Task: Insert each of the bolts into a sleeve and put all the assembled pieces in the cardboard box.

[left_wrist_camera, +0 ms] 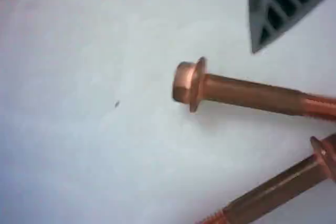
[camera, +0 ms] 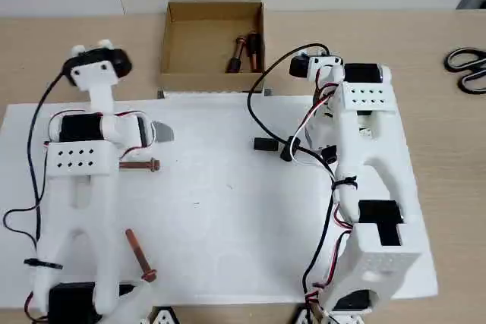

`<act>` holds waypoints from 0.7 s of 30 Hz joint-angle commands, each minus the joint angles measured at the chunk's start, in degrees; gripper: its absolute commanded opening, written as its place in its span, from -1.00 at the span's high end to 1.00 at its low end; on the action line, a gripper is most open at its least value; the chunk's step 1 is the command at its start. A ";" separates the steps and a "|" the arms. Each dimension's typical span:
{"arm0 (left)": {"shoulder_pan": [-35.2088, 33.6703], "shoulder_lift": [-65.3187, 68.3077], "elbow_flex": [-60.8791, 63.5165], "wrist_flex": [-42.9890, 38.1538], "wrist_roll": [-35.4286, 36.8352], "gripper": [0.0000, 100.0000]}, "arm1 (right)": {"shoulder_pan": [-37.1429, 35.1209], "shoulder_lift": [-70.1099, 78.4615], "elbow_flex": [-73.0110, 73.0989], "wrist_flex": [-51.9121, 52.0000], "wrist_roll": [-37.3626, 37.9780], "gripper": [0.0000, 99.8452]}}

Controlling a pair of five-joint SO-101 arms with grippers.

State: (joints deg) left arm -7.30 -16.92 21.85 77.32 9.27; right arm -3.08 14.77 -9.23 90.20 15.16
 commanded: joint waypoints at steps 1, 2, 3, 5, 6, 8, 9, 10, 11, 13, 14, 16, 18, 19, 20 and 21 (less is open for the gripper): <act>-0.35 -2.11 -2.59 0.44 -3.43 0.39 | 0.04 -3.74 -0.44 0.04 -0.70 0.98; -0.35 -2.02 -2.59 0.62 -2.20 0.41 | 0.04 -3.74 -0.44 0.04 -0.70 0.98; -0.35 -2.02 -2.42 0.88 -0.62 0.43 | 0.04 -3.74 -0.44 0.04 -0.70 0.98; -0.18 -2.02 -2.51 2.90 2.64 0.50 | 0.04 -3.74 -0.44 -0.04 -0.62 0.98; -0.18 -2.02 -2.59 3.78 3.96 0.54 | 0.04 -3.74 -0.44 -0.04 -0.62 0.98; -0.26 -2.02 -2.59 4.57 4.13 0.64 | 0.04 -3.74 -0.44 -0.13 -0.44 0.98; -0.26 -2.02 -2.51 4.40 3.34 0.71 | 0.04 -3.74 -0.44 -0.13 -0.44 0.98; -0.26 -2.02 -2.59 4.40 2.73 0.80 | 0.04 -3.74 -0.44 -0.13 -0.35 0.98; -0.26 -2.02 -2.59 4.40 2.37 0.90 | 0.04 -3.74 -0.44 -0.13 -0.35 0.98; -0.18 -1.93 -2.24 3.60 2.37 0.99 | 0.04 -3.74 -0.44 -0.13 -0.35 0.98; -0.18 -1.93 -1.89 2.46 2.37 0.96 | 0.04 -3.74 -0.44 -0.13 -0.35 0.98; -0.26 -2.02 -1.19 1.49 1.58 0.96 | 0.04 -3.74 -0.44 -0.22 -0.44 0.98; 0.09 -1.93 -1.01 2.46 -5.01 0.96 | -0.04 -3.74 -0.44 -0.31 -0.62 0.98; 0.00 -2.02 -0.75 2.37 -10.64 0.96 | -0.13 -3.74 -0.44 -0.31 -0.62 0.98; -0.18 -2.37 -0.48 2.29 -16.79 0.96 | -0.13 -3.74 -0.44 -0.31 -0.62 0.98; -0.26 -2.46 -0.31 2.29 -22.59 0.96 | -0.13 -3.74 -0.44 -0.22 -0.62 0.98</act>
State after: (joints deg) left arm -7.30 -16.92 21.85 80.13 0.75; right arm -3.08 14.77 -9.23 90.20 15.16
